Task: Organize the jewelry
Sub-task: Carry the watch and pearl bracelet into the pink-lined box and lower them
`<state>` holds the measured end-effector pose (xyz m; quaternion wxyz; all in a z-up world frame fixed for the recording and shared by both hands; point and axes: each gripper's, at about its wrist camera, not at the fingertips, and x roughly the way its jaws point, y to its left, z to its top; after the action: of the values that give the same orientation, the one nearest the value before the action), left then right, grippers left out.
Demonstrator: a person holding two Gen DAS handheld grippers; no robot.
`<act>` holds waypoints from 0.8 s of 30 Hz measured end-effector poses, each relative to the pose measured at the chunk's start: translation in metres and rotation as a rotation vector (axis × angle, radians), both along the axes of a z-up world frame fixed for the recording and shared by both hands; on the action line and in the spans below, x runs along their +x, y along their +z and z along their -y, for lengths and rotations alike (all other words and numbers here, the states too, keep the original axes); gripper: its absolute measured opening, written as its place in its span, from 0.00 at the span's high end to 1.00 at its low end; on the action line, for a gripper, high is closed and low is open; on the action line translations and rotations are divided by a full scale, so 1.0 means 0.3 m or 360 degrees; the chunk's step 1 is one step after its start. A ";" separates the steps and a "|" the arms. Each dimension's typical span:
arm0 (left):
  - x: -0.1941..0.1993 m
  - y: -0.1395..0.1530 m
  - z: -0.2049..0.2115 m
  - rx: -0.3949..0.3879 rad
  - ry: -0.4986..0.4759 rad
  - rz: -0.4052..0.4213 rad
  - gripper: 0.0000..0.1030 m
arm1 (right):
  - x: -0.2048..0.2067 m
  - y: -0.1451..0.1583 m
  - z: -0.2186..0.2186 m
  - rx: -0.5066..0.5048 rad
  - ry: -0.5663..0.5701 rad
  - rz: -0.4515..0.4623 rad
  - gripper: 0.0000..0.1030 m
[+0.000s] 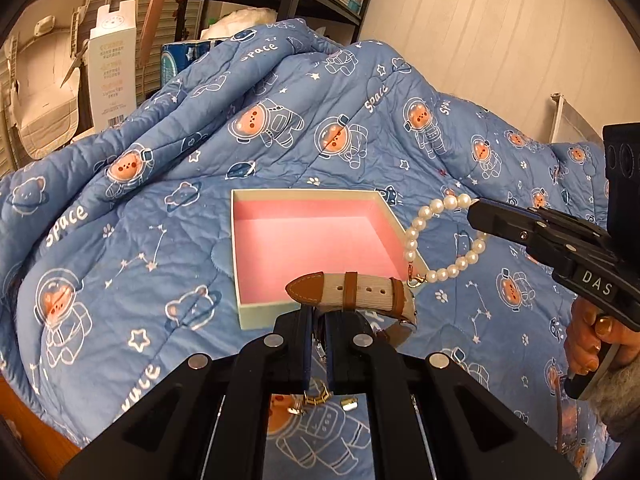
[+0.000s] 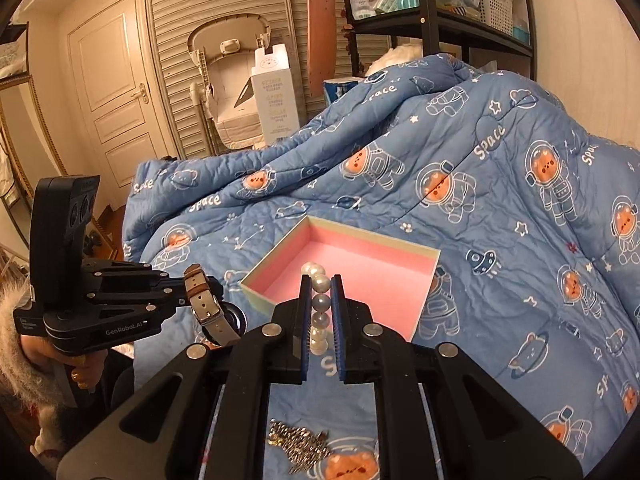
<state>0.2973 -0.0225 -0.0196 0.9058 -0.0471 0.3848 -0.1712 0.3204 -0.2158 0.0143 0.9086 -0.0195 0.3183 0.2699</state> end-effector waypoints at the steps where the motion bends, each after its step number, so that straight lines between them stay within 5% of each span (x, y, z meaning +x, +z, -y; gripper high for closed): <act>1: 0.032 0.005 0.002 0.0011 0.0001 -0.0014 0.96 | 0.031 0.003 0.003 0.0004 -0.0012 -0.0005 0.90; 13: 0.333 -0.101 0.060 0.0106 -0.0079 -0.0395 0.96 | 0.298 -0.166 -0.049 -0.0021 -0.0035 -0.0290 0.90; 24: 0.446 -0.190 0.058 0.0132 -0.0077 -0.0616 0.96 | 0.458 -0.280 -0.038 0.0198 -0.0078 -0.0606 0.90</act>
<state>0.4310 -0.0400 -0.0765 0.8116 -0.0326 0.5595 -0.1649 0.4579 -0.2043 -0.0698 0.8377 0.0958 0.4676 0.2655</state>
